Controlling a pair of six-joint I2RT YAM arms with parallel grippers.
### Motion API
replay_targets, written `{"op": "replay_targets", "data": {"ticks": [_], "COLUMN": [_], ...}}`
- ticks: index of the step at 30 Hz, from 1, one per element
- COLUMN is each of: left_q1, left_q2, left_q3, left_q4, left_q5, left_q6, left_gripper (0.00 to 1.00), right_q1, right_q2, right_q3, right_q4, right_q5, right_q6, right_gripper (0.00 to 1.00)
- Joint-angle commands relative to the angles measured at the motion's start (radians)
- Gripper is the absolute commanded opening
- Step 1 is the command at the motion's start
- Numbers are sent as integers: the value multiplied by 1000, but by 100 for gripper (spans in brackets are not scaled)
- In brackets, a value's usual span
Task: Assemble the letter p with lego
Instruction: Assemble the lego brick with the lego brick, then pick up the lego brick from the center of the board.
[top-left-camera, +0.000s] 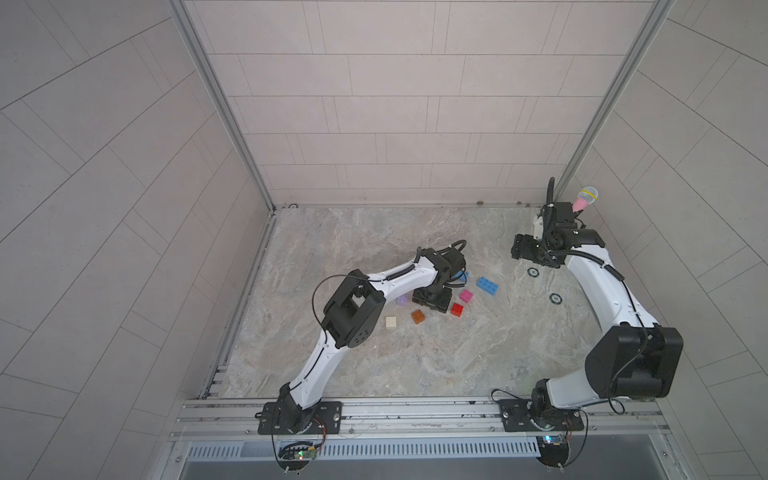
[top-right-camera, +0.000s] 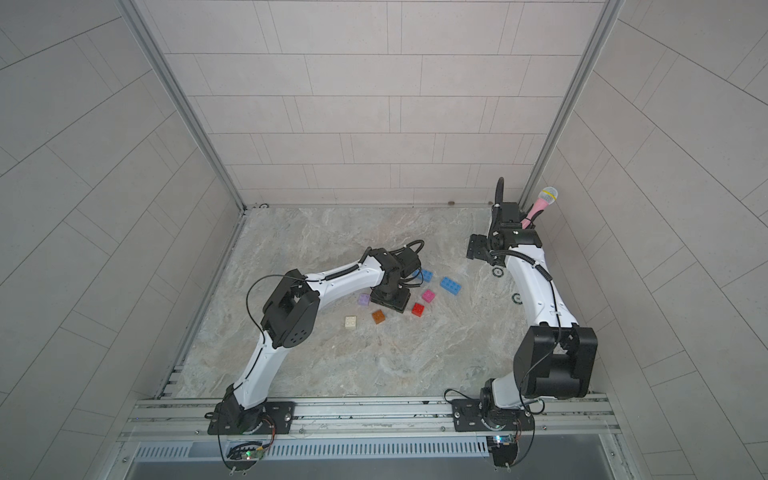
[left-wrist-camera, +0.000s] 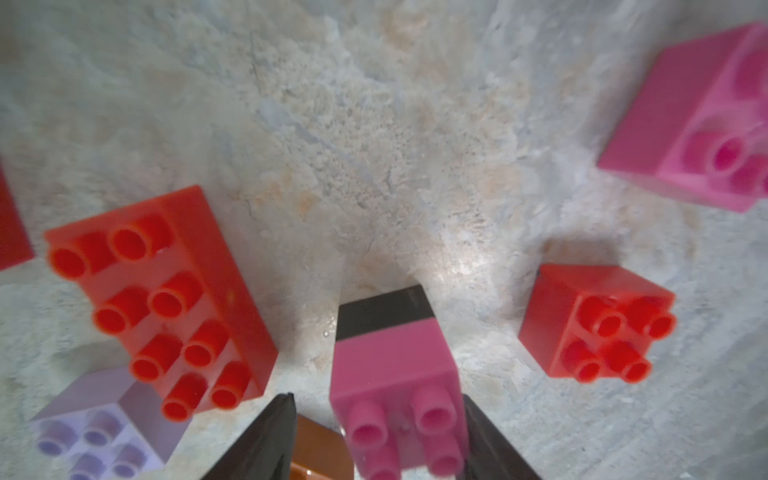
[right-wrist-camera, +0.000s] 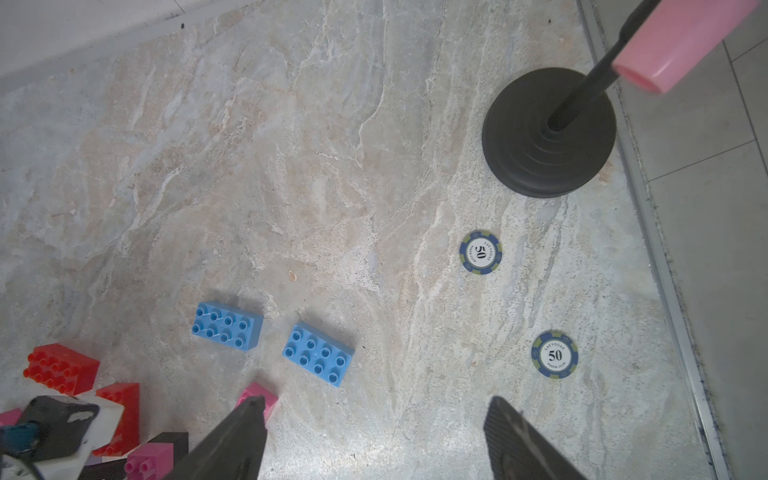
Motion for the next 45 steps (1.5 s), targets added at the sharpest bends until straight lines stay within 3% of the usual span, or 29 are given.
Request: {"op": "replay_targets", "data": {"ticks": [1, 7, 15, 18, 26, 45], "left_q1": [2, 2, 21, 48, 81, 105], "left_q2": [-152, -438, -776, -852, -938, -937], "left_q3": [-43, -262, -616, -685, -782, -797], "left_q4": [31, 237, 531, 569, 650, 687], "left_q5": [-32, -86, -180, -179, -158, -99], "left_q6": [24, 41, 58, 66, 72, 58], "left_gripper": [66, 68, 68, 68, 67, 67], "right_q1": [40, 201, 333, 362, 397, 414], "right_q2": [35, 190, 456, 513, 626, 738], "right_q3": [31, 139, 330, 370, 460, 514], "right_q4": [-61, -197, -318, -314, -296, -241], "right_q5": [-7, 69, 24, 7, 36, 57], "right_q6": [-65, -203, -430, -479, -497, -496], "right_gripper": [85, 84, 78, 76, 71, 62]}}
